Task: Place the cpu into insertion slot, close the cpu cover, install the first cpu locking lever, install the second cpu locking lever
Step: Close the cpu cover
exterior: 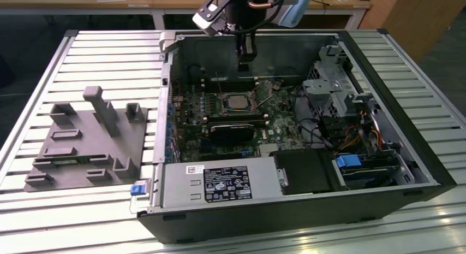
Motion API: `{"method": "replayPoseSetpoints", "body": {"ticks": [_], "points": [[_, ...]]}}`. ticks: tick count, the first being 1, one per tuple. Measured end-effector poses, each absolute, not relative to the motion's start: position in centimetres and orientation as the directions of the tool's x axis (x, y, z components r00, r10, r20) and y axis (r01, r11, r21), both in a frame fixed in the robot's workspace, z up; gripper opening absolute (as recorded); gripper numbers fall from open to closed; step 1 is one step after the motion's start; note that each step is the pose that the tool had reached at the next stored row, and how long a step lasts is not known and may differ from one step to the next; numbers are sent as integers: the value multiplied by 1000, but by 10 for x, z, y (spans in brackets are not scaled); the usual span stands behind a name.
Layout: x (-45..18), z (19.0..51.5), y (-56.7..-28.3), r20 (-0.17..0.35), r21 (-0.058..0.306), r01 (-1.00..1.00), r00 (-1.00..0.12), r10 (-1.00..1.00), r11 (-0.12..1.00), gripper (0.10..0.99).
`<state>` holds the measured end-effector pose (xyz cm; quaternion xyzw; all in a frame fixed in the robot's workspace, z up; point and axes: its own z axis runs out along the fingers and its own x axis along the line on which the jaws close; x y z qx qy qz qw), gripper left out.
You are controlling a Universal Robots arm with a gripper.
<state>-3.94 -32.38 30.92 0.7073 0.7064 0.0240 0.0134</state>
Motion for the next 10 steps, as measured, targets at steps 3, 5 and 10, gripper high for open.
{"method": "replayPoseSetpoints", "body": {"ticks": [3, 5, 10], "points": [[-39, 307, -324, 15, 53, 999, 1, 1000, -2, 106], [-39, 305, -324, 15, 53, 999, 1, 1000, -2, 106], [-39, 303, -324, 15, 53, 999, 1, 1000, -2, 106]]}}
